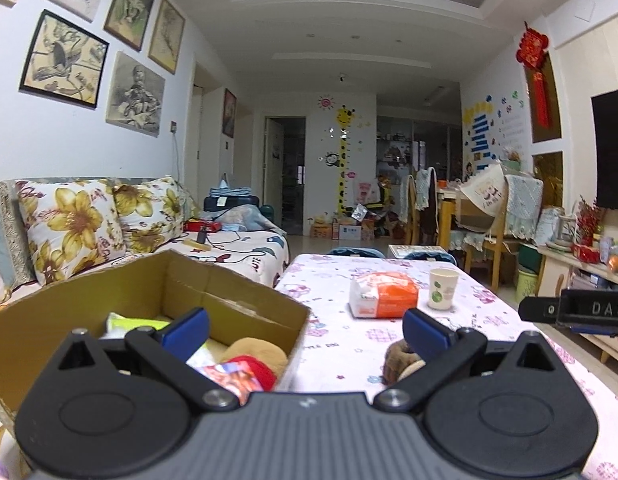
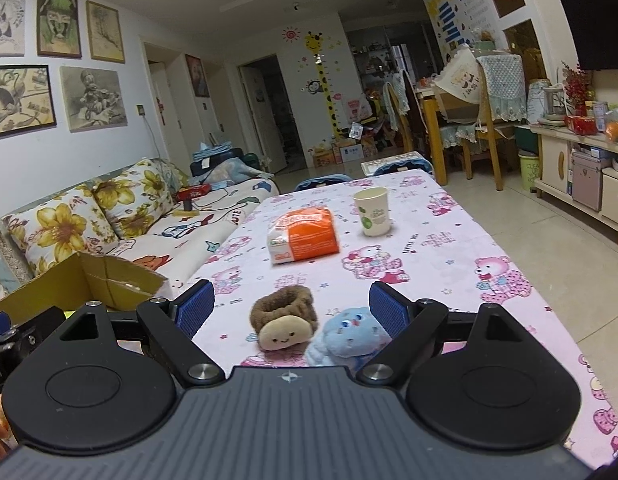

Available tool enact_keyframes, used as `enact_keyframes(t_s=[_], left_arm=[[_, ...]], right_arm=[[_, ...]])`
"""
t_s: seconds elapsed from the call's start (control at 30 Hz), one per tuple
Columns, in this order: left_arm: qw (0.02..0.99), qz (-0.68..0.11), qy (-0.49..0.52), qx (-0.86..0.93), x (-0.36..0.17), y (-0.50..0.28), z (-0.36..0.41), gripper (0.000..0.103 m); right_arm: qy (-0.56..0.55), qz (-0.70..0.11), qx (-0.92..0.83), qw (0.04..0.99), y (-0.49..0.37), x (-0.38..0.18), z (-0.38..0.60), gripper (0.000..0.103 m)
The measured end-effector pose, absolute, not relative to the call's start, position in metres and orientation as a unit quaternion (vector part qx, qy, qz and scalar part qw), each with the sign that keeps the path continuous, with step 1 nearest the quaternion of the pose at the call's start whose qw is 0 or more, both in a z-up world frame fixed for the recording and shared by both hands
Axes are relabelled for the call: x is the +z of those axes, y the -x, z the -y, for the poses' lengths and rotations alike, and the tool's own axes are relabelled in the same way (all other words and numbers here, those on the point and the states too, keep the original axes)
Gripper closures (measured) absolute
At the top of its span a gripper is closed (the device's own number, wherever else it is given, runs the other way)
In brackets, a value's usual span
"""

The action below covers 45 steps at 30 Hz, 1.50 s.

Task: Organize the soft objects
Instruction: 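Move right toward the pink towel while left moves toward the patterned ball, then grasp the pink towel with right while left grasps the pink-and-white patterned ball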

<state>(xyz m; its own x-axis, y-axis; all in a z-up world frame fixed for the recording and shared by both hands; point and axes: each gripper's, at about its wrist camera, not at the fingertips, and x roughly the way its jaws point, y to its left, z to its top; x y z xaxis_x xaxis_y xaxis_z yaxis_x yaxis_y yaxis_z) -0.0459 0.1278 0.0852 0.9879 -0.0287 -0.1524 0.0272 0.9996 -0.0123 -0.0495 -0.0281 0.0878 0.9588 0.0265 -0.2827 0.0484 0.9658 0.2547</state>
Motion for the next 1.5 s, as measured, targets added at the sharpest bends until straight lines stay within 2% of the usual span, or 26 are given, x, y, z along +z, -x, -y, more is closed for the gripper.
enact_keyframes(t_s=[0.7,1.03,1.5], left_arm=[[0.99,-0.107,-0.069,-0.056,0.061,0.038,-0.068,0.001],[0.978,-0.177,-0.084,-0.079,0.034,0.016,-0.043,0.001],[0.965,-0.233,-0.094,-0.07,0.008,-0.013,-0.032,0.001]], right_arm=[[-0.173,-0.173,-0.06,0.968,0.049,0.076,0.043,0.0],[-0.15,-0.253,-0.047,0.955,0.023,0.054,0.028,0.0],[-0.124,-0.296,-0.033,0.947,-0.005,0.04,0.012,0.0]])
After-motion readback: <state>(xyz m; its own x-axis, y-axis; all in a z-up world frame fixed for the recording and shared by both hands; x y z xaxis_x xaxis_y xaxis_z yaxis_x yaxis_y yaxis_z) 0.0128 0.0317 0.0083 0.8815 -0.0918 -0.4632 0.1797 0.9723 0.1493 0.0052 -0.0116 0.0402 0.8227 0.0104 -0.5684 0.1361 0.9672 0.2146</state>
